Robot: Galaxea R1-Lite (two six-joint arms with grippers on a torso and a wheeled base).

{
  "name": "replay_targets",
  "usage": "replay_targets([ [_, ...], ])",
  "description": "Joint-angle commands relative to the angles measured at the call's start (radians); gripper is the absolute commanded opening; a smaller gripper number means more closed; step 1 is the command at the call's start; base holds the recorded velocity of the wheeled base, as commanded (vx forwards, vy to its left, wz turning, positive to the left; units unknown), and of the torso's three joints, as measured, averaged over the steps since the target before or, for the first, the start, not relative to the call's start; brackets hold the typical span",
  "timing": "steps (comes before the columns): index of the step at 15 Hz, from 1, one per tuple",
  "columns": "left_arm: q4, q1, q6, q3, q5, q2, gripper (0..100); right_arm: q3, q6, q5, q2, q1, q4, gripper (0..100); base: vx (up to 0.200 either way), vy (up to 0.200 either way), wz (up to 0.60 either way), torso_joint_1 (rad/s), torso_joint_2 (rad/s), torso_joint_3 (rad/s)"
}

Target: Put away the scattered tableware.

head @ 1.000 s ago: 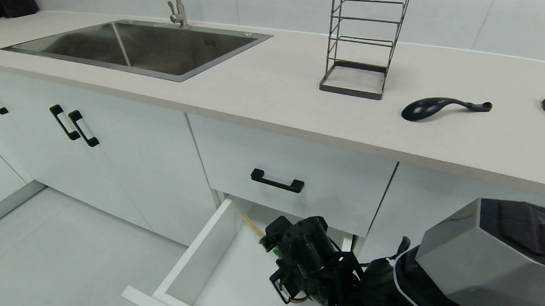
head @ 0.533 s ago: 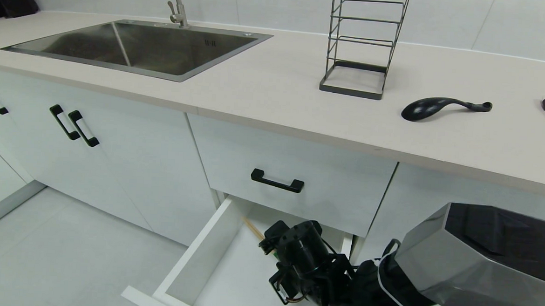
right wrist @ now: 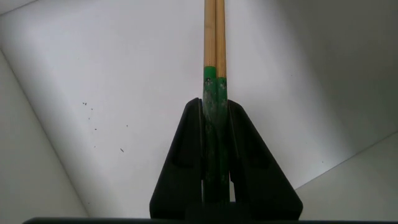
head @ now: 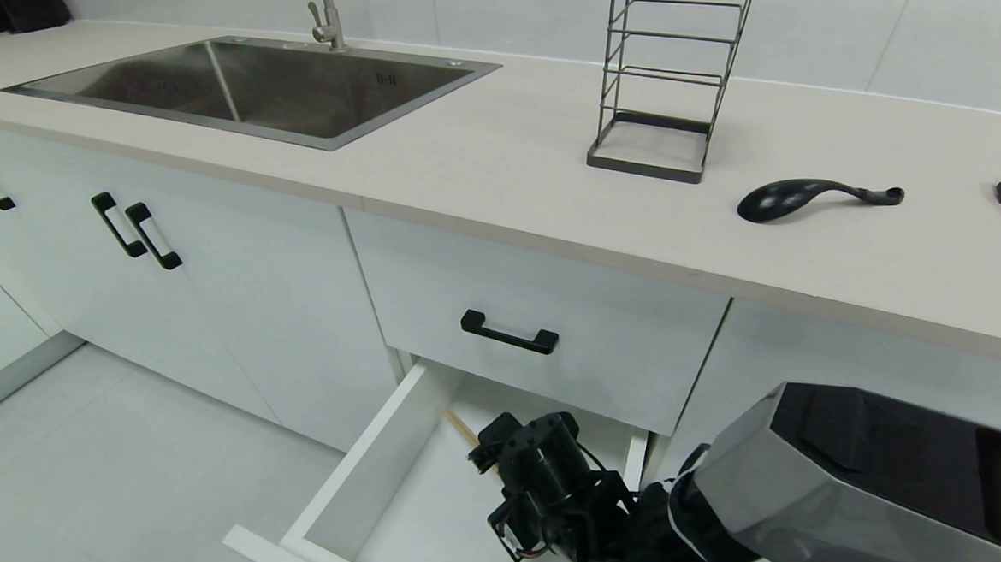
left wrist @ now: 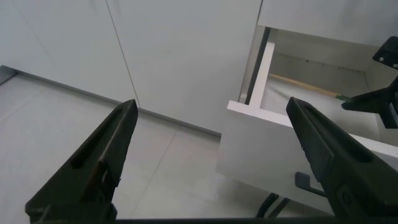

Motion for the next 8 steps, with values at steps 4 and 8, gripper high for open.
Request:
replay_targets([
  [4,0.0,0.0,0.0,0.0,-0.001,0.0,100,-0.004,-0.005,0.004,0.025,0.002,0.0,0,0.0,0.0,0.0,0.0,0.0,0.0],
  [8,0.0,0.0,0.0,0.0,-0.001,0.0,100,-0.001,-0.014,0.009,0.027,0.004,0.0,0,0.0,0.0,0.0,0.0,0.0,0.0],
])
